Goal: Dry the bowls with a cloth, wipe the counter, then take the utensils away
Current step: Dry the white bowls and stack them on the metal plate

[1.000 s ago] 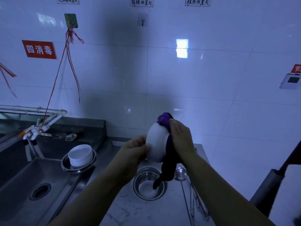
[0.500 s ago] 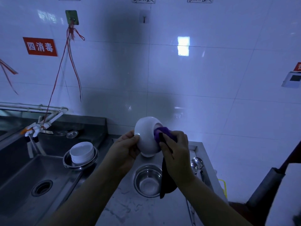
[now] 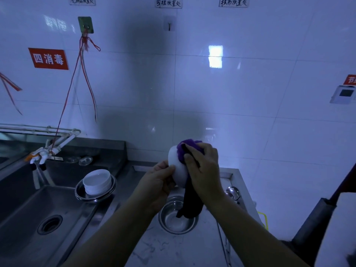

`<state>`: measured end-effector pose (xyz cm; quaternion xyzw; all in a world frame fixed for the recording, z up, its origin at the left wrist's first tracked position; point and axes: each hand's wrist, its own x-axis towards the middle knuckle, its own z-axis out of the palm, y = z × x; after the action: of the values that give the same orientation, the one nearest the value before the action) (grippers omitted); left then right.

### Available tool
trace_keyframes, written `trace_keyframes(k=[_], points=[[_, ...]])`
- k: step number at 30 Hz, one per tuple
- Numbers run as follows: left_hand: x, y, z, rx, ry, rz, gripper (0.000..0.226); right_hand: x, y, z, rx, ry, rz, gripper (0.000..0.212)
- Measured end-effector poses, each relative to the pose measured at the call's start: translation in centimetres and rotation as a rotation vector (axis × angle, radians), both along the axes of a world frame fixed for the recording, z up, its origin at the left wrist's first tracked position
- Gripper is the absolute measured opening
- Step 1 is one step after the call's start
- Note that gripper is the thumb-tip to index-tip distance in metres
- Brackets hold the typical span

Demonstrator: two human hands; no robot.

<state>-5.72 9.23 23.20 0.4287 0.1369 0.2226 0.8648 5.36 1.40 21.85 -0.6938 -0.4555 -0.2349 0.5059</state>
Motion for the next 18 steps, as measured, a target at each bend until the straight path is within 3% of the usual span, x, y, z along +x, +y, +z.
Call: trace_keyframes(k=[8, 14, 18], points=[[-0.3, 0.4, 0.1, -0.205, -0.005, 0.013, 0.019, 0.2, -1.3, -4.3, 0.024, -0.423, 0.019, 0.033], [0.3, -0.5, -0.4, -0.249, -0.020, 0.018, 0.021, 0.2, -0.3, -3.1, 0.021, -0.359, -0.047, 0.033], [0.5, -0.5, -0.3, -0.341, -0.048, 0.022, 0.020, 0.0, 0.1, -3.8, 0.039, -0.436, -0.077, 0.033]])
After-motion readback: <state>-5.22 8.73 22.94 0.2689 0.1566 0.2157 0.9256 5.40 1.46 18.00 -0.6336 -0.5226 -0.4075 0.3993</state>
